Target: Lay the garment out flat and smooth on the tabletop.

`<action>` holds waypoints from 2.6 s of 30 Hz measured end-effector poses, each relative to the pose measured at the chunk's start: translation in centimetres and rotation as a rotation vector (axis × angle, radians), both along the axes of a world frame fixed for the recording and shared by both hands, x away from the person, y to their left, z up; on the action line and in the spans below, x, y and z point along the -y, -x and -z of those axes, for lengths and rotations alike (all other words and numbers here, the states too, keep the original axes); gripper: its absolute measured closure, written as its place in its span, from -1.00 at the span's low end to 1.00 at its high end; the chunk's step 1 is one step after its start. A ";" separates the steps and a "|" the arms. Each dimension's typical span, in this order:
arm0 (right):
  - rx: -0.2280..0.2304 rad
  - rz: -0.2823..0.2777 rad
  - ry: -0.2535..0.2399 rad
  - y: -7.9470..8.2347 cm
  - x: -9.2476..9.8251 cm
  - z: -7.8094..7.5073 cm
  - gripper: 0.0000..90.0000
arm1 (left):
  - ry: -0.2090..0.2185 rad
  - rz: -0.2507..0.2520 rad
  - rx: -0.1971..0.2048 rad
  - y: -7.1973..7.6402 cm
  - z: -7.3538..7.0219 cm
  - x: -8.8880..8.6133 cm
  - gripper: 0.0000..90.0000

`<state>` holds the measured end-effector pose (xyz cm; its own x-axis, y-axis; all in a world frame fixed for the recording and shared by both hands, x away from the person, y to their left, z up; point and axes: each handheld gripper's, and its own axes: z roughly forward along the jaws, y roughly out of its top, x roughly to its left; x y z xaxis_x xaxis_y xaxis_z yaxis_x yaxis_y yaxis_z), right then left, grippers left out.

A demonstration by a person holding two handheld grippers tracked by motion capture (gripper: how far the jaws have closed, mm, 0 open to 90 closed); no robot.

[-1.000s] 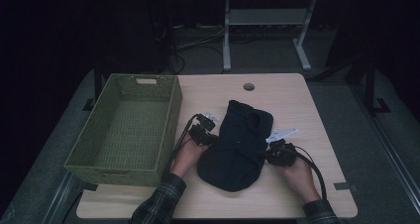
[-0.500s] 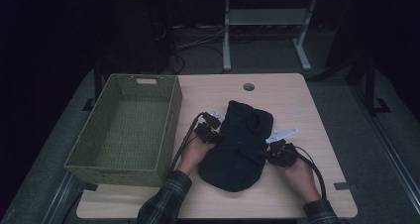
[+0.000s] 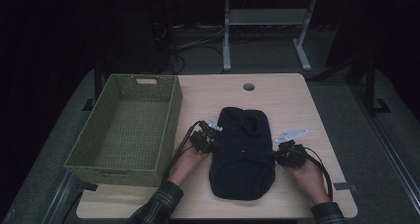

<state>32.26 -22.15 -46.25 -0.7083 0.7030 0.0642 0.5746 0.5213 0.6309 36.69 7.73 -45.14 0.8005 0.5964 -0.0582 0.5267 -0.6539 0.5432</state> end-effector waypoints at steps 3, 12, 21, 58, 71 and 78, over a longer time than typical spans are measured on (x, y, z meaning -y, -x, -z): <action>-0.001 -0.005 0.004 0.4 0.1 0.0 1.00 | 0.007 0.015 -0.009 1.1 0.0 -0.3 1.00; -0.010 -0.029 0.002 2.4 0.5 -0.1 1.00 | 0.024 0.055 -0.013 3.6 0.1 -0.6 1.00; -0.022 -0.071 -0.001 4.3 0.6 -0.3 1.00 | 0.033 0.079 -0.039 4.2 -0.1 -0.6 1.00; 0.014 0.066 0.037 -7.6 -0.2 0.0 1.00 | 0.059 -0.114 0.044 -5.6 0.6 0.8 1.00; 0.036 0.069 -0.007 -7.0 0.9 -0.9 0.91 | 0.124 -0.126 0.008 -5.9 0.1 -0.5 0.85; 0.046 0.086 -0.047 -7.9 1.2 -2.3 0.56 | 0.128 -0.109 0.020 -6.9 -0.6 -0.7 0.51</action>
